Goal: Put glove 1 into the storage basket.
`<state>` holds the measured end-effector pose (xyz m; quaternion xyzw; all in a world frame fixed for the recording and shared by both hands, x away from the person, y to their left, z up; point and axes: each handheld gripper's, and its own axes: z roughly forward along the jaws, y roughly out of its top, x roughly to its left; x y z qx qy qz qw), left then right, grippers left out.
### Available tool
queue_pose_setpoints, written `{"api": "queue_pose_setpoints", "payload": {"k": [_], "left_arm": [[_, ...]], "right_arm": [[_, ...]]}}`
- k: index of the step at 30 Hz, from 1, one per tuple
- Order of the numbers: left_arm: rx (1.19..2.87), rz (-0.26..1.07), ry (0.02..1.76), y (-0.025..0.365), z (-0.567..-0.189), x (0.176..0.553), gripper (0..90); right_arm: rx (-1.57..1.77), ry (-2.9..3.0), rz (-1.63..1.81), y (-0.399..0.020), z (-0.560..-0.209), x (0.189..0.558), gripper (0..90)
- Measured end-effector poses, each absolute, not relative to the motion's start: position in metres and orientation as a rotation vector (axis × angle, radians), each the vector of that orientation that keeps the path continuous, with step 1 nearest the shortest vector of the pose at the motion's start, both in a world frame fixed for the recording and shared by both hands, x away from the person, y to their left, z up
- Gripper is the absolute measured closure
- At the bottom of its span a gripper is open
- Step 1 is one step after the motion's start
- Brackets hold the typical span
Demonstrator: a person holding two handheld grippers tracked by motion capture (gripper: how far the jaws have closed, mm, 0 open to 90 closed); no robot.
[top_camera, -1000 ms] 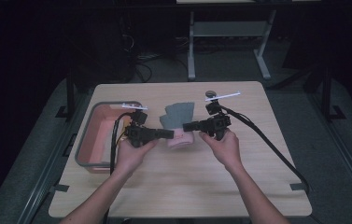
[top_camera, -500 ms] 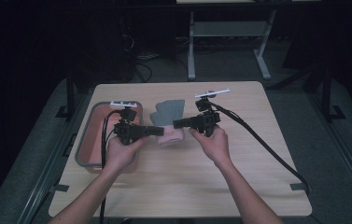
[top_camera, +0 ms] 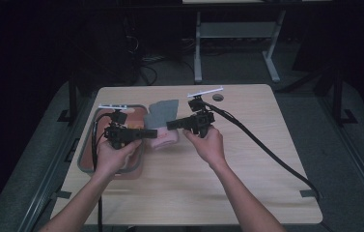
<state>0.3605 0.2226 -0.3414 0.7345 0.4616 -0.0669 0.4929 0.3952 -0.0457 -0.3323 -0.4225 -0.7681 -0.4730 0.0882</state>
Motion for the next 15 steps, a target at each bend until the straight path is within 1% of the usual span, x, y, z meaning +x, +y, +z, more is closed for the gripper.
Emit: {"api": "queue_pose_setpoints", "payload": {"k": [8, 13, 15], "left_arm": [[1.778, -0.136, 1.124, 0.239, -0.334, 0.359, 65.7], [1.796, -0.111, 1.118, 0.245, -0.326, 0.356, 66.2], [1.787, -0.118, 1.116, 0.249, -0.324, 0.355, 68.8]], "right_arm": [[-1.226, -2.298, -1.418, -0.028, -0.323, 0.398, 70.9], [-1.219, -2.267, -1.425, -0.021, -0.325, 0.398, 70.9], [-1.21, -2.275, -1.427, -0.015, -0.324, 0.398, 71.1]]}}
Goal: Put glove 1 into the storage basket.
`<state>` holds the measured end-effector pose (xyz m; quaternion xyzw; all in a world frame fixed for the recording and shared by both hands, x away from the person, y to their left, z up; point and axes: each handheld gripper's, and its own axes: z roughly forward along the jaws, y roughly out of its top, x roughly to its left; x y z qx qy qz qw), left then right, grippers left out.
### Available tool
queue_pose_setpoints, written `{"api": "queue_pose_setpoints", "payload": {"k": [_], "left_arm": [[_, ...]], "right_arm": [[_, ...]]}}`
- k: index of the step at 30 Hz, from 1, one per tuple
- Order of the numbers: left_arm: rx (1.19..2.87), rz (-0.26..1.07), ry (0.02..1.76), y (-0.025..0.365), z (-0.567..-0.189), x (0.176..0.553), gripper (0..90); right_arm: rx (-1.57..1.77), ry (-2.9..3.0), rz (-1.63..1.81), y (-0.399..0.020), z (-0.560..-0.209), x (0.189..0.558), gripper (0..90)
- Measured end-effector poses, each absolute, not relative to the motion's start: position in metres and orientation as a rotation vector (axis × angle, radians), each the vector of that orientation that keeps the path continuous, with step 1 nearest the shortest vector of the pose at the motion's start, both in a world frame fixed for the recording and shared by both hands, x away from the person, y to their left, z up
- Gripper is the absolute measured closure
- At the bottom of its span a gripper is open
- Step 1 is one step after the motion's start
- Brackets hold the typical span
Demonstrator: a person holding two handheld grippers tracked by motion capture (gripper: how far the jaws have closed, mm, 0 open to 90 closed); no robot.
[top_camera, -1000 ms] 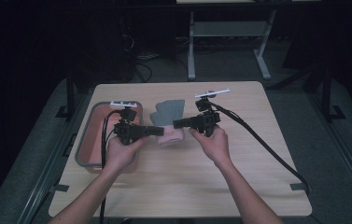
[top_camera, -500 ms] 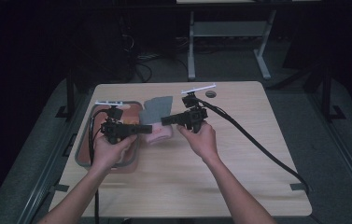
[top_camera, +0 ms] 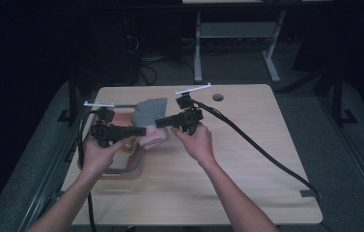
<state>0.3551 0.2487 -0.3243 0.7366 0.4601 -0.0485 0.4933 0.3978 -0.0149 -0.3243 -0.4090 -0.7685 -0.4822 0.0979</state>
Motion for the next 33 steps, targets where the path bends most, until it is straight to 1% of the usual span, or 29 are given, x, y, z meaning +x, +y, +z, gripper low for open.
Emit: {"api": "queue_pose_setpoints", "payload": {"k": [6, 14, 22, 29, 33], "left_arm": [[1.774, -0.106, 1.148, 0.26, -0.325, 0.356, 68.7], [1.759, -0.099, 1.21, 0.282, -0.334, 0.36, 68.3], [1.742, -0.073, 1.27, 0.309, -0.345, 0.359, 67.9], [1.744, -0.071, 1.313, 0.325, -0.35, 0.36, 68.0], [1.728, -0.069, 1.336, 0.334, -0.353, 0.36, 67.7]], "right_arm": [[-1.195, -2.26, -1.446, 0.0, -0.321, 0.401, 72.7], [-1.199, -2.148, -1.457, 0.022, -0.341, 0.414, 74.3], [-1.172, -2.137, -1.462, 0.059, -0.345, 0.417, 75.1], [-1.194, -2.049, -1.468, 0.075, -0.361, 0.419, 75.4], [-1.179, -2.063, -1.47, 0.087, -0.362, 0.42, 75.5]]}}
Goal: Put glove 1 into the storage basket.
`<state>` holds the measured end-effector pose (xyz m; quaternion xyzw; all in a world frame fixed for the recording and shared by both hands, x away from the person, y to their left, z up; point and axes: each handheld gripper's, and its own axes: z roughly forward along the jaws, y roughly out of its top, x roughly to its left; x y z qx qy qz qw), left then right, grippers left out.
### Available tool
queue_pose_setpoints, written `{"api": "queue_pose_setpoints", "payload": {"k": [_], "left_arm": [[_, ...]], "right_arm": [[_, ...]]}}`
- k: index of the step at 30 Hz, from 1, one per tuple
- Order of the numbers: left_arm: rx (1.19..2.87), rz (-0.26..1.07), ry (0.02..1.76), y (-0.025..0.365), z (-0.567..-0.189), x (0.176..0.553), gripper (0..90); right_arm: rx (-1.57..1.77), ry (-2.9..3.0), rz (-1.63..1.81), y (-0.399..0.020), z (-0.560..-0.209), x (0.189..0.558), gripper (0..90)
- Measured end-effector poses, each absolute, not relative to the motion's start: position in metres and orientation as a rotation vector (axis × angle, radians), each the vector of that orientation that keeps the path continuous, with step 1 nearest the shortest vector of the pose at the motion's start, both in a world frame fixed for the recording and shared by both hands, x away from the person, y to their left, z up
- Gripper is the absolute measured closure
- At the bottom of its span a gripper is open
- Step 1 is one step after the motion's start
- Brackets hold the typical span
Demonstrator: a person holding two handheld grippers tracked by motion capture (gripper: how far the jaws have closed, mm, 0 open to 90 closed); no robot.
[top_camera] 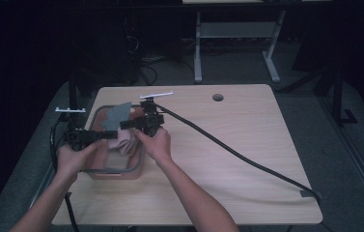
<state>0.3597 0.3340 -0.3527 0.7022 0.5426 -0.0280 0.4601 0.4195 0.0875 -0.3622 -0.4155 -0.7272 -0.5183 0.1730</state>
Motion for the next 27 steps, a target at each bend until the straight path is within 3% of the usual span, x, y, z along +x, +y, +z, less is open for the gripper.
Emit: {"api": "queue_pose_setpoints", "payload": {"k": [16, 27], "left_arm": [[1.801, -0.138, 1.459, 0.342, -0.39, 0.371, 66.8], [1.913, -0.144, 1.504, 0.333, -0.395, 0.373, 61.6]], "right_arm": [[-1.252, -2.173, -1.35, 0.111, -0.396, 0.421, 74.8], [-1.256, -2.301, -1.261, 0.11, -0.397, 0.419, 73.5]]}}
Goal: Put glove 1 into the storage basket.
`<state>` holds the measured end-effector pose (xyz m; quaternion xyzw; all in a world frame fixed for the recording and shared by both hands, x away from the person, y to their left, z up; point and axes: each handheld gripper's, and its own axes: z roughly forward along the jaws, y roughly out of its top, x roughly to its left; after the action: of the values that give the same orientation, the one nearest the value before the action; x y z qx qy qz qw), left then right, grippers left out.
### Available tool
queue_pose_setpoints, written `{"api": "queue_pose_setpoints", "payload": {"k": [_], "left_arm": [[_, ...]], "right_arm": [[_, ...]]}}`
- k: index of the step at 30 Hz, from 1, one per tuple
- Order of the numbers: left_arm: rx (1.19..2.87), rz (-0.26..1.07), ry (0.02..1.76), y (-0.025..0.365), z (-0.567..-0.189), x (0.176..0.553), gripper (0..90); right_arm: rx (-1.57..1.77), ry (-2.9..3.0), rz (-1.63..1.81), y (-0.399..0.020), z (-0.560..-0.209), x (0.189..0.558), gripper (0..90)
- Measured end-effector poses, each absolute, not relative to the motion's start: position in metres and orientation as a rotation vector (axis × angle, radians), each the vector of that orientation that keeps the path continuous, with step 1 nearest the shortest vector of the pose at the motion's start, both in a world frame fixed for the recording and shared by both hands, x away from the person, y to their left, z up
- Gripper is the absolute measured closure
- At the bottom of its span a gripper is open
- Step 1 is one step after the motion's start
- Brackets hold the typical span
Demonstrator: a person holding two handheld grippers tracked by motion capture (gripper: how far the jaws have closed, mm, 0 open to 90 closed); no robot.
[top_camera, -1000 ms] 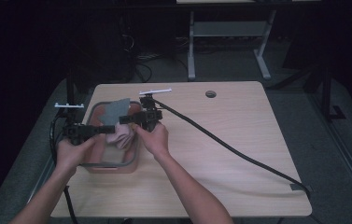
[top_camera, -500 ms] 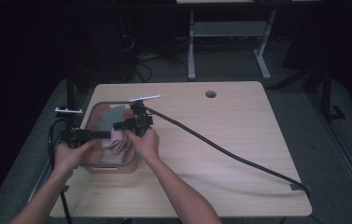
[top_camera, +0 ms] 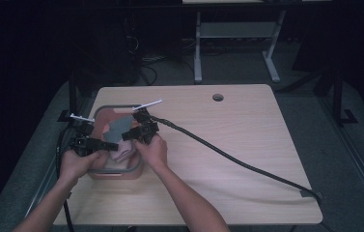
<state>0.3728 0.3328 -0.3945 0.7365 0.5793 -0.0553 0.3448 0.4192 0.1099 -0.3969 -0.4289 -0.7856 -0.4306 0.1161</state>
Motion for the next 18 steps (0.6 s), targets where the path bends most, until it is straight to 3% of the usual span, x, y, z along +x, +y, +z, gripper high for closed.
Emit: {"api": "queue_pose_setpoints", "payload": {"k": [18], "left_arm": [[1.947, -0.159, 1.5, 0.3341, -0.3921, 0.3703, 60.3]], "right_arm": [[-1.253, -2.368, -1.24, 0.1066, -0.39, 0.4175, 63.1]]}}
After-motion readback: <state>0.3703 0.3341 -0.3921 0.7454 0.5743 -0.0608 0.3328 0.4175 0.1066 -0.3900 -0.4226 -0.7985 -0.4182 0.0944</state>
